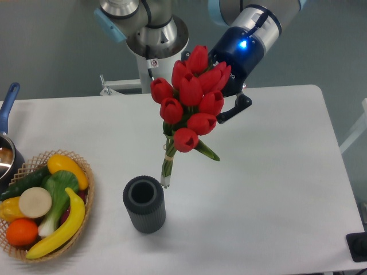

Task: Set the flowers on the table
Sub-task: 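Carry the red tulip bouquet with the gripper away from the grey vase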

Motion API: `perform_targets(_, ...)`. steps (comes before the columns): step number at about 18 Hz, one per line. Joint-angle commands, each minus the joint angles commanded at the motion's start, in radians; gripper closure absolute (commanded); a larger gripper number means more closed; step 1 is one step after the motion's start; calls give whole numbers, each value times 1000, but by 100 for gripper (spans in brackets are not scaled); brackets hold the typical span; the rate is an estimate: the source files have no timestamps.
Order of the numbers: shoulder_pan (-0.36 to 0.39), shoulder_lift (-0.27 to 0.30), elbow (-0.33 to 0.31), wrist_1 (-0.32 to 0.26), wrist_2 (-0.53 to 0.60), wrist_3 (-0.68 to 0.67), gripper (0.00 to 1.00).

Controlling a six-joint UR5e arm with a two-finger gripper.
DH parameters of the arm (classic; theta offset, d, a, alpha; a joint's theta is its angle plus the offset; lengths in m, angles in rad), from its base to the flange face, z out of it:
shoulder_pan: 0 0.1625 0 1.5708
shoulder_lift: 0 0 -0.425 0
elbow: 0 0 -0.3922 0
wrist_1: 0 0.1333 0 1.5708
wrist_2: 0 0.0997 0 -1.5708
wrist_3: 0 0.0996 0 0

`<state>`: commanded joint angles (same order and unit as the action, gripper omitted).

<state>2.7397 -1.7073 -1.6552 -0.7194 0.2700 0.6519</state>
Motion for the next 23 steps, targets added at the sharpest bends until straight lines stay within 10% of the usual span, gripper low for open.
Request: perform_targets(23,93,0,-12,-3,35,38,51)
